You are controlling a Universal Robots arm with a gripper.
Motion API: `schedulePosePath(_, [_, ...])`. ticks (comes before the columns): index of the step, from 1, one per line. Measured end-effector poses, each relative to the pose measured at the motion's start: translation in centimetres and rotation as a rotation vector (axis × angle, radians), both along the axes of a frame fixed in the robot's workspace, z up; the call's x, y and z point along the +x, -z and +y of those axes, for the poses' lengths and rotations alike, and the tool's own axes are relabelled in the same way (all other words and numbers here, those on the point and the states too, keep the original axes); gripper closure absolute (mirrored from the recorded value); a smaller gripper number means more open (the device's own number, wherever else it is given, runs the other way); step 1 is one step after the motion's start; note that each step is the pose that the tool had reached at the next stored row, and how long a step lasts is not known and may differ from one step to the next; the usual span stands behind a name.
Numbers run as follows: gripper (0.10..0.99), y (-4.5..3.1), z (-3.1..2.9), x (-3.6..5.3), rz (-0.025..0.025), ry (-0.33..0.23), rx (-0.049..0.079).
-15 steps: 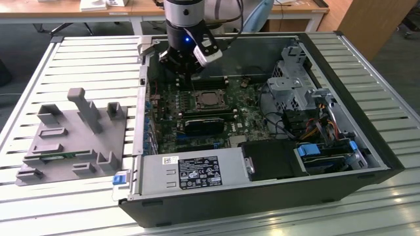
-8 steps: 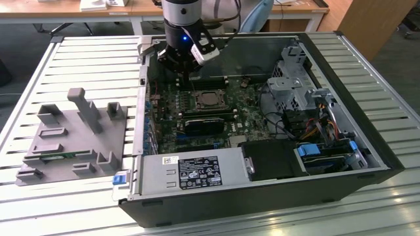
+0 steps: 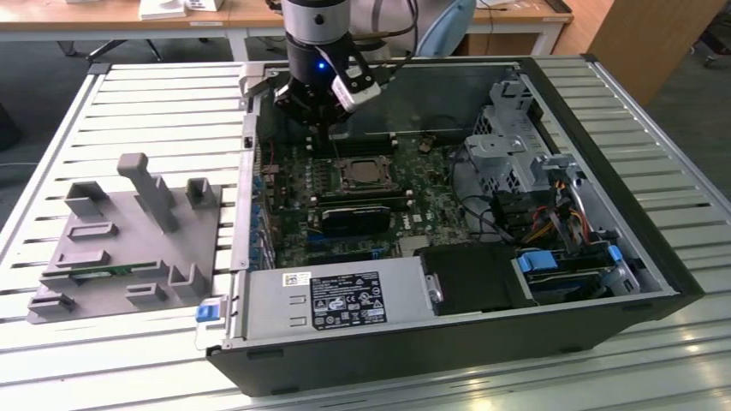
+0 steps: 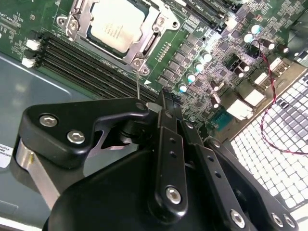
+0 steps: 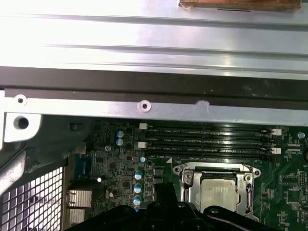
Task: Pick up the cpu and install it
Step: 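Install the first cpu locking lever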
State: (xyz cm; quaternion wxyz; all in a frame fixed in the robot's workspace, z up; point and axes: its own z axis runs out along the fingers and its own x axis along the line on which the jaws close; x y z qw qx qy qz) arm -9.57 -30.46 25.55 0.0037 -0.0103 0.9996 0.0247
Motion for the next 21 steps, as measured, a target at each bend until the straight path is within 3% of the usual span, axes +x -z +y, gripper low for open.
schedulePosePath(15, [0.98,0.05,0.66,0.02,-0.0014,0.0,0.0])
schedulePosePath(21, [0.98,0.06,0.68,0.54,-0.0014,0.0,0.0])
